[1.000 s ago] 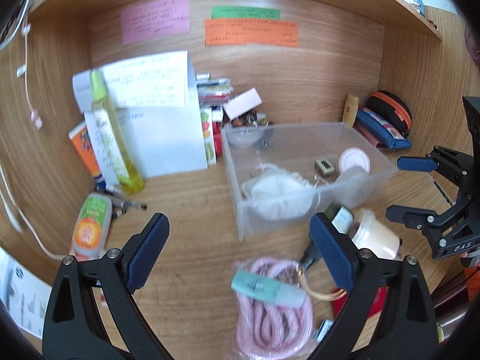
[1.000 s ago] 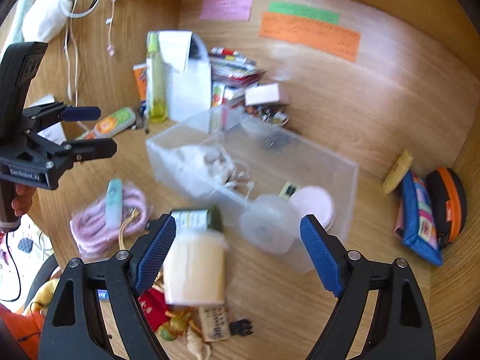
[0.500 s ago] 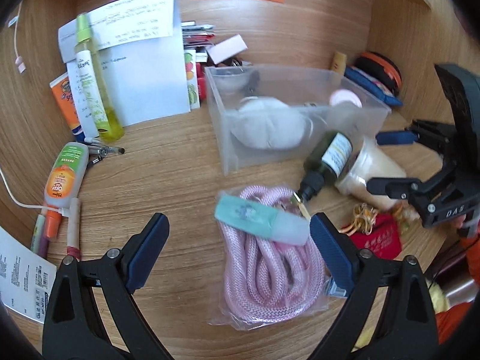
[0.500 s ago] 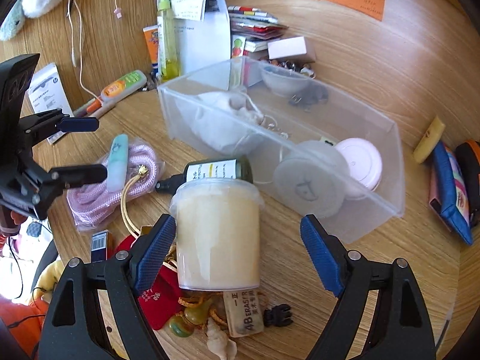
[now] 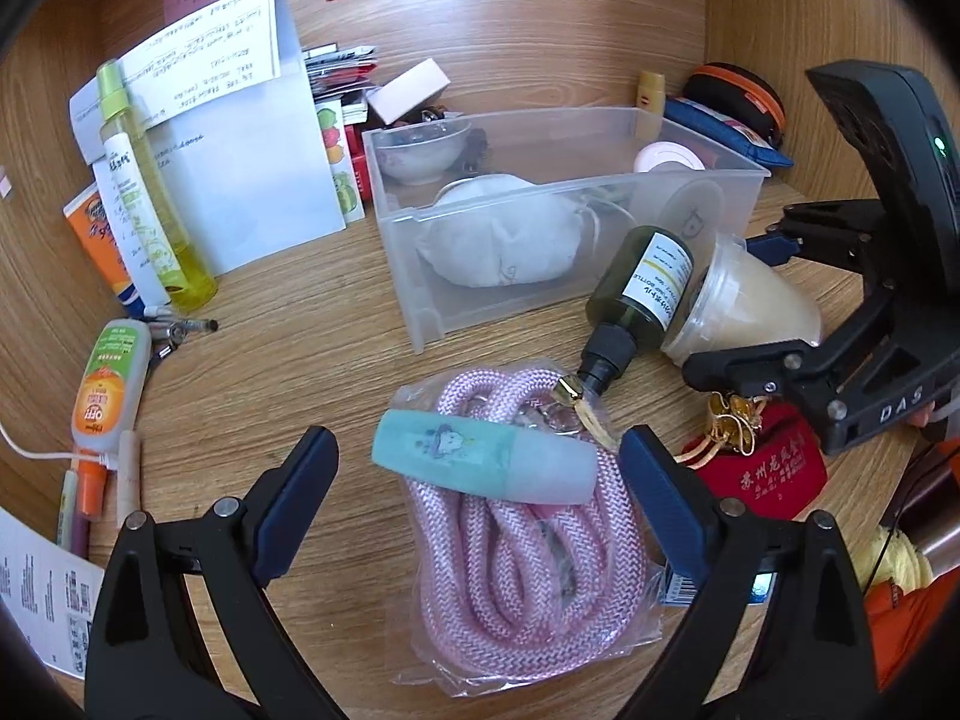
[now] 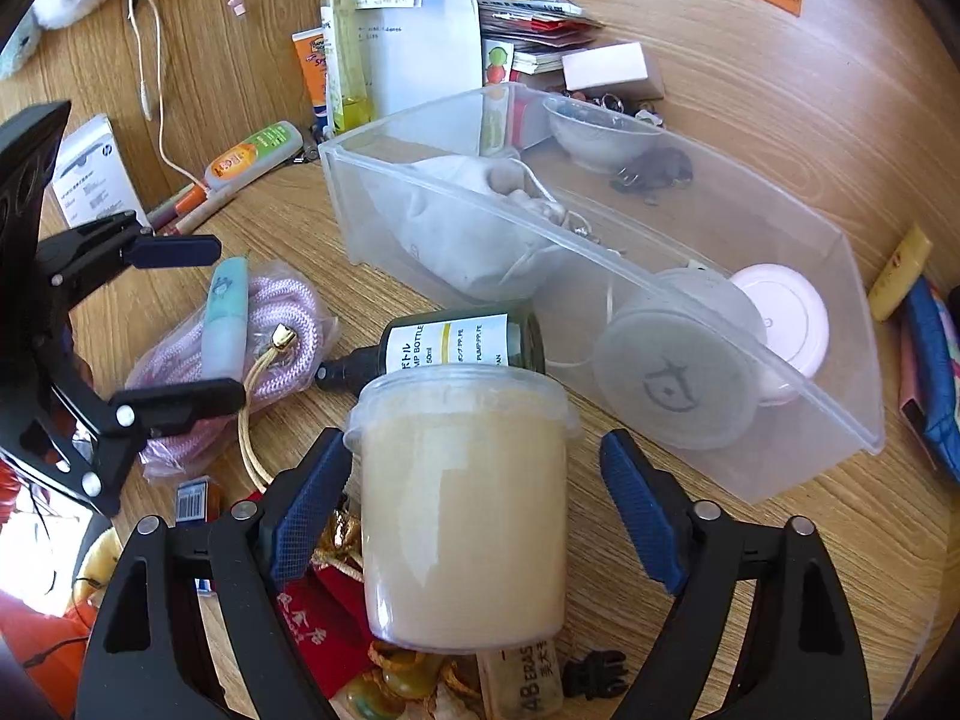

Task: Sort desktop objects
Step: 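Grasp the cream plastic tub with the right tool while the left grasps the mint-green tube, then carry the tube and tub into the clear bin and open both tools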

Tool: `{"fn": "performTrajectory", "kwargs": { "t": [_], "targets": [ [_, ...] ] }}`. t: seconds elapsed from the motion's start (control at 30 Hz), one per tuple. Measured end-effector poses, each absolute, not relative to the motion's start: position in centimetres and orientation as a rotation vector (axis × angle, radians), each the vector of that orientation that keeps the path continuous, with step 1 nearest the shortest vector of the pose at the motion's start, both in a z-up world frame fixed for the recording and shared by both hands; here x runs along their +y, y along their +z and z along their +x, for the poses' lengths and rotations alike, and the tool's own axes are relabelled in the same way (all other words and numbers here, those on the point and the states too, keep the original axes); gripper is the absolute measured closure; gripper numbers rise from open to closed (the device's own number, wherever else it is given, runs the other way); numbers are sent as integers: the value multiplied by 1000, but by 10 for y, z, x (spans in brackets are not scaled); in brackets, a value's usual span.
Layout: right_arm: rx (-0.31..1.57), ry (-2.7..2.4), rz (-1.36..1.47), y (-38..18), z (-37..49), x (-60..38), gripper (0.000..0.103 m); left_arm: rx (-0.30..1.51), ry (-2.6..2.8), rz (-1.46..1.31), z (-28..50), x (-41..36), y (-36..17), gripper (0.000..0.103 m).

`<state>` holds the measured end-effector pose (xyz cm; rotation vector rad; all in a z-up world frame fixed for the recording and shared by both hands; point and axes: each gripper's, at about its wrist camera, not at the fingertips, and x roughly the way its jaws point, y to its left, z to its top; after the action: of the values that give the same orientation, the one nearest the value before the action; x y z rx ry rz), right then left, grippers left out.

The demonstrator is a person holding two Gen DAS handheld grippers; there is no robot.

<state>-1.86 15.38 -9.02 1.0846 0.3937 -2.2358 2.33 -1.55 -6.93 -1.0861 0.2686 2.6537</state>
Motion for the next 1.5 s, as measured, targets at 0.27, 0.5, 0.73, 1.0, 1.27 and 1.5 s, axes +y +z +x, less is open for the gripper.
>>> {"fn": "performTrajectory", "kwargs": {
  "t": [0.27,0.5,0.73,1.0,1.27,1.5],
  "targets": [
    [333,-2199,1110,-93,-21,154,35,173,2643,-1056,20,-25,-74,10],
    [299,-2201,1096,-86,-17,162,36,191,2672,-1018,25,-27,-70,30],
    [277,-2220,1064,-77,-9,170,36,178,2705,-987,32,-30,-66,30],
    [257,-2248,1039,-71,-4,179,36,139,2744,-926,35,-34,-49,30],
    [218,-2292,994,-56,-1,193,36,76,2771,-882,32,-34,-36,30],
    [184,-2335,929,-35,0,203,36,11,2778,-828,27,-34,-22,30]
  ]
}}
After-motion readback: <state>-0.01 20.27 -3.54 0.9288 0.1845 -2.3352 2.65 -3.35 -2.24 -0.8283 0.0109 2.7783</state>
